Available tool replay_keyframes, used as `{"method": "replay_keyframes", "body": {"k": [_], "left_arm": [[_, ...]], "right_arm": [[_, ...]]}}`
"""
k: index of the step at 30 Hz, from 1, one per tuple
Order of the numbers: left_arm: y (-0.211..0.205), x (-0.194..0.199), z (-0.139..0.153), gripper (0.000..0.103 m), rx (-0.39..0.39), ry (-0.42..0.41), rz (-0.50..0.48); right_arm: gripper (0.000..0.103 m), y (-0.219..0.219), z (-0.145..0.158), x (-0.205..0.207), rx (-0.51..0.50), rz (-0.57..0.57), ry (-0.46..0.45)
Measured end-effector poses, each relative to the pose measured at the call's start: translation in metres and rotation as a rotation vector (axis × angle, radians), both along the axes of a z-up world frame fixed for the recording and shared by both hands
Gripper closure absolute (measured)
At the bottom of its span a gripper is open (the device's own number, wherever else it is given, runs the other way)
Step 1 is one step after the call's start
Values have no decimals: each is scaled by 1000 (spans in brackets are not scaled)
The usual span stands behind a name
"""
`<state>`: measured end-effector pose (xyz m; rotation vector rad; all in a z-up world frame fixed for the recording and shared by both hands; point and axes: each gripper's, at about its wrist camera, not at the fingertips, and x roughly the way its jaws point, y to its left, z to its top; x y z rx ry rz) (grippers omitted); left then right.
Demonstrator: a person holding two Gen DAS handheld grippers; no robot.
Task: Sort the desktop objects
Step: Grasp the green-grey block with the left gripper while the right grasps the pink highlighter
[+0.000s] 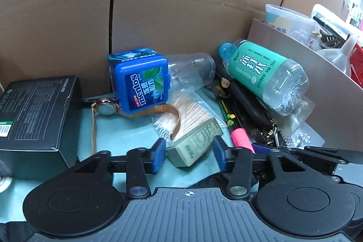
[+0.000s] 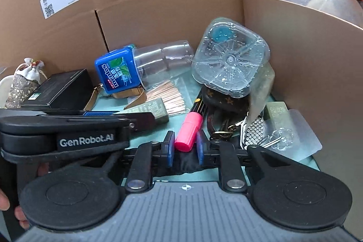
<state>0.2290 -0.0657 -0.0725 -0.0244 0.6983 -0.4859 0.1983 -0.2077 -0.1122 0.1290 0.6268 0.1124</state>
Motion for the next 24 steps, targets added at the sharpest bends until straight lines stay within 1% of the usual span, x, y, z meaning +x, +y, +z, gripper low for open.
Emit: {"method": "replay_keyframes", "body": {"k": [2,3,7,11,14,19,24], "left_arm": [[1,-3,3,70,12,0,-6],[2,-7,4,72,20,-4,-10],[8,-21,7,83,36,-8,-5],[23,-39,9,84,-2,27,28],[36,-60,11,84,-14,42,52],[58,-108,14,84,-38,81,97],[78,-157,21,84,-48,100,143]], "right_arm": [[83,-1,0,-4,-3,-8,1],[83,0,-1,-6,-6,-9,2],[84,2,1,-23,9,-2,13],[85,5,4,-49,9,24,32],[85,10,6,-72,-6,55,42],[85,22,10,-112,-30,129,60],[85,29,14,-151,-61,183,72]]}}
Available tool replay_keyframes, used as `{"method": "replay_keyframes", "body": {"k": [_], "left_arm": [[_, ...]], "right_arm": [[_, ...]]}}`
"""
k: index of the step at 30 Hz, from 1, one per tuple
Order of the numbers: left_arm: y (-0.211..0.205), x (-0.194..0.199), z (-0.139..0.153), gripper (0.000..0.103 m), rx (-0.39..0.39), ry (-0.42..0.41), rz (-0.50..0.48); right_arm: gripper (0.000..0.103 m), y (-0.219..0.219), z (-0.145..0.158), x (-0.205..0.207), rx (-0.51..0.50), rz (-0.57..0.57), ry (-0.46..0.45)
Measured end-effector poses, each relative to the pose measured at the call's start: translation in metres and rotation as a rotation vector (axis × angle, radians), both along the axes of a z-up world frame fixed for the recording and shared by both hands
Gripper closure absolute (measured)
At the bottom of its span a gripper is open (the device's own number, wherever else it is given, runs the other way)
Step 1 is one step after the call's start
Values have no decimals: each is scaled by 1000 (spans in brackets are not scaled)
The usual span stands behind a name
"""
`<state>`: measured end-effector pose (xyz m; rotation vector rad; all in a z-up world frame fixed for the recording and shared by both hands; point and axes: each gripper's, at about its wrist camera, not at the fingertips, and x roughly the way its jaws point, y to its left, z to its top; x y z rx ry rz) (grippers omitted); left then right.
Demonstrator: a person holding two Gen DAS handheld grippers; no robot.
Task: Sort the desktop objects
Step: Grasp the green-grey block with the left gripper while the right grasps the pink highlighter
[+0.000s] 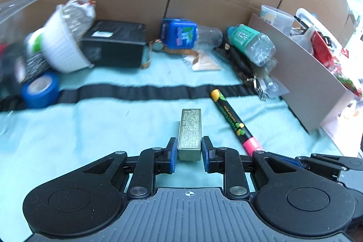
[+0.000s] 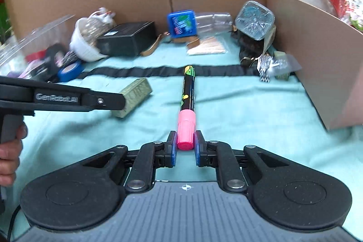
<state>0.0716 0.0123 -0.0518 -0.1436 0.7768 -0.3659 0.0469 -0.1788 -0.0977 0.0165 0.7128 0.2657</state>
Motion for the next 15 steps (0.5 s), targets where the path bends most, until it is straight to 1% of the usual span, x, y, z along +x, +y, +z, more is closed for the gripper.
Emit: {"method": "replay_keyframes", "body": {"k": [1,3,4,6,8,11,13,14,15], "left_arm": [[3,-7,1,83,-1,0,7],[4,-13,2,79,3,0,20],[3,-14,1,61,3,-1,20],[1,-11,-1,60,4,4,31],[-3,-6,-3,55,5,12,18],[-11,0,-8,52,20,23,20],[-14,3,-11,53,23,22,19],[-15,3,-11,58,32,18,15],[-16,3,-11,62,44,14,12]], "right_arm": [[85,0,1,-6,1,3,0],[84,1,1,-10,-5,-4,-1],[84,3,0,-8,-12,-8,-3],[83,3,0,-4,-6,-15,4],[83,4,-1,1,-1,-18,3],[83,3,-2,9,0,-24,2],[82,2,-2,15,1,-27,2],[81,2,-2,18,1,-29,2],[81,3,-2,20,0,-29,2]]}}
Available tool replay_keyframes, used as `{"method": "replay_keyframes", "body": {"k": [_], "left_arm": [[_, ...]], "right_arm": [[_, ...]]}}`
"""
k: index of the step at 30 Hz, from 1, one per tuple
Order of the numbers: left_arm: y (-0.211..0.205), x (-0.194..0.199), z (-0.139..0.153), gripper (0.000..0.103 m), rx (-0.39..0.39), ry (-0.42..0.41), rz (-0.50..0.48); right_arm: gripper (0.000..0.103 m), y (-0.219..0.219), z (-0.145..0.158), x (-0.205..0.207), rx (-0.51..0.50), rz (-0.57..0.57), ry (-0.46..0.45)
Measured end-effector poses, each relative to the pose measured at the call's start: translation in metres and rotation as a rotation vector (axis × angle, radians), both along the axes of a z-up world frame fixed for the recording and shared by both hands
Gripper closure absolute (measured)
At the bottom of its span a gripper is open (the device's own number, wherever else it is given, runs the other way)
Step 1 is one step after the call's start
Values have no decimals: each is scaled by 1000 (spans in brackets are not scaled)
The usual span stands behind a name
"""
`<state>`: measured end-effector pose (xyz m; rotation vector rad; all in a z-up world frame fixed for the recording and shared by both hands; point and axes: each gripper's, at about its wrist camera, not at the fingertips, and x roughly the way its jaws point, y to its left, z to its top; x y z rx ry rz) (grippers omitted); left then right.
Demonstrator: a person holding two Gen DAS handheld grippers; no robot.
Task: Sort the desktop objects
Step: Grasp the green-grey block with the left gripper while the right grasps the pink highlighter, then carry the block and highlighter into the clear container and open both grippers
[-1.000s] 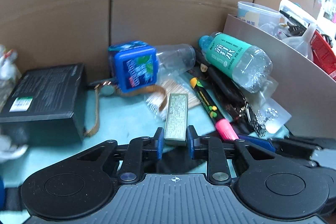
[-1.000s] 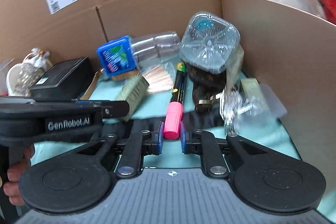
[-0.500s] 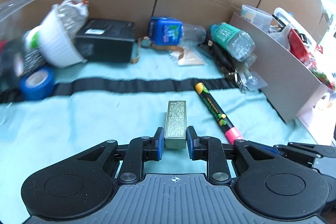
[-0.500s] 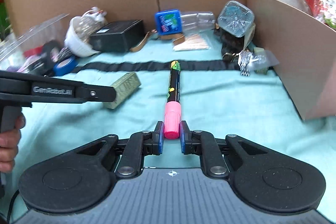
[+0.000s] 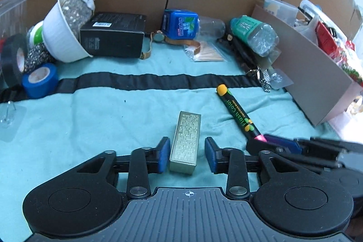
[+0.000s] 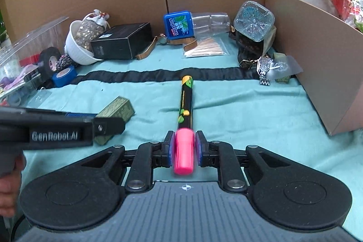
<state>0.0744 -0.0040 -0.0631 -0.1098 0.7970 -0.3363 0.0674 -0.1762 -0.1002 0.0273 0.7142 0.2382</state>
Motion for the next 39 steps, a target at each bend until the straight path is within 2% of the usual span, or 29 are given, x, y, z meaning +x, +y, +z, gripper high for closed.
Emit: {"method": "replay_keyframes", "body": {"k": [8,9,10,14,18,30,39], "left_arm": [[-5,4,-1,58,10,-20,-5],[-8,4,-1,65,26,-29,-8],[-9,4,-2,82,44,-36,-3],[-1,-1,1,83,2,-16,2],[12,-13,8,83,-12,-33,27],[99,-46,85,83,-56,-215,160],[178,-61,128,83,-14,-317,295]], "right_arm": [[79,8,-2,16,-32,10,-7],[82,10,-2,16,-47,15,-8],[82,11,-2,16,-57,19,-8],[83,10,1,9,-33,21,5],[83,21,11,-4,-20,59,-20],[83,97,82,-15,51,252,-164],[83,178,119,-4,91,402,-231]]}}
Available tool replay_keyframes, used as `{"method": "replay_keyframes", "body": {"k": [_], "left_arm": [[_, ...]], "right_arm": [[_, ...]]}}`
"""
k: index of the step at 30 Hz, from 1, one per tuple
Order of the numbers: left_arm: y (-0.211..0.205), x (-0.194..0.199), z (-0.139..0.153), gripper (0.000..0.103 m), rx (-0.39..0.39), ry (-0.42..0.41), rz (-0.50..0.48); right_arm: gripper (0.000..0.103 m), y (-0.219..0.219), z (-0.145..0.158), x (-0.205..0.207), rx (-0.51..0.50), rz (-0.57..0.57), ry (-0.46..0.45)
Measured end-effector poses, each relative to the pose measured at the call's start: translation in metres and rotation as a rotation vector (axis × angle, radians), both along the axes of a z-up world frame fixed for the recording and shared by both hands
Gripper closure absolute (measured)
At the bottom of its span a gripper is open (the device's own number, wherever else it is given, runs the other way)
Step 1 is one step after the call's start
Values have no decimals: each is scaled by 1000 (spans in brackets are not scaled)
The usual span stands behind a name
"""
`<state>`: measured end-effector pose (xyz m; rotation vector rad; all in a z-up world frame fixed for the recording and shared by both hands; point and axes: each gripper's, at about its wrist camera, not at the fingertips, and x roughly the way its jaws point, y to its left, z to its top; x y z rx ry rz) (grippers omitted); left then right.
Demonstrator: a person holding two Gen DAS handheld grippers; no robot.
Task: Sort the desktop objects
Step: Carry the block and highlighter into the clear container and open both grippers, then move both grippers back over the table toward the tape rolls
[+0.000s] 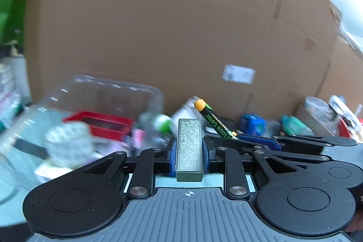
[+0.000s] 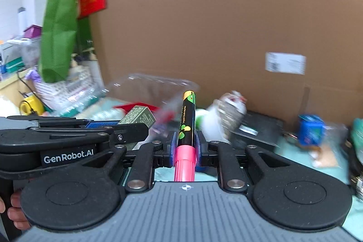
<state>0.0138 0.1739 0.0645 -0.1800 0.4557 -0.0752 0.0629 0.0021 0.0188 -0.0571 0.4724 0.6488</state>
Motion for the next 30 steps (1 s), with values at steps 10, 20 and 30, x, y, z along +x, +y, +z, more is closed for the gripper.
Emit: {"method": "replay_keyframes", "body": {"k": [10,20,30], "left_arm": [[81,13,1,83,21,38,104],[118,17,-21,52,-15,72,145],[136,3,-24,0,-154,-4,179]], "right_arm": [[83,91,-3,27,-1,87,59],[82,128,-22,39,-37,114,86],[13,105,-19,40,-17,30,12]]}}
